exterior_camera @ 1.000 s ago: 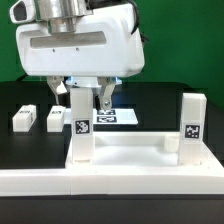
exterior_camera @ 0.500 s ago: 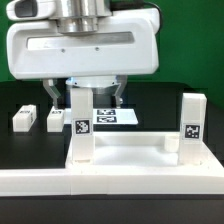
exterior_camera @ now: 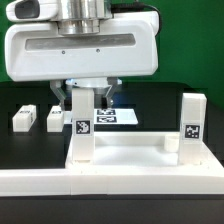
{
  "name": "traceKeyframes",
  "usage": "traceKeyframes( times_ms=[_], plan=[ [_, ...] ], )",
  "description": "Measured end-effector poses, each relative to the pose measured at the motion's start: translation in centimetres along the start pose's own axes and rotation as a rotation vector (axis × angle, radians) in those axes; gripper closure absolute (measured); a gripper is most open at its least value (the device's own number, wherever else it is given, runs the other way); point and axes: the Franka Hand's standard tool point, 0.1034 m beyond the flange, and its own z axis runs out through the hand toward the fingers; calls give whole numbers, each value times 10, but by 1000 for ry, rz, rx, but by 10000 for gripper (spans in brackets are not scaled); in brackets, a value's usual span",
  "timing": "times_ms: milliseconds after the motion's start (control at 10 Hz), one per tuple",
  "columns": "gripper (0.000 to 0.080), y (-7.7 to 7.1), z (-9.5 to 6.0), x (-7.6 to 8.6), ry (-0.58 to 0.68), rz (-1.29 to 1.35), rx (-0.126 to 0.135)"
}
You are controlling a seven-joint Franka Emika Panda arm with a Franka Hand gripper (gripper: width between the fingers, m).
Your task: Assemble desk
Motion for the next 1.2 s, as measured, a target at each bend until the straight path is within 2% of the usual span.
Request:
traceKeyframes(
  times_ms=[100, 200, 500, 700, 800, 900, 1000, 1200],
  plan=[
    [505, 3, 0, 0, 0, 132, -2],
    [505, 3, 0, 0, 0, 188, -2],
    [505, 4, 1, 0, 10, 569, 3],
    [506, 7, 0, 0, -13, 969, 52],
    [506, 3, -1, 1, -33, 1129, 65],
    [506, 5, 0, 1, -41, 1302, 101],
    [506, 6, 1, 0, -51, 1406, 110],
    [506, 5, 1, 0, -53, 1424, 109]
  ],
)
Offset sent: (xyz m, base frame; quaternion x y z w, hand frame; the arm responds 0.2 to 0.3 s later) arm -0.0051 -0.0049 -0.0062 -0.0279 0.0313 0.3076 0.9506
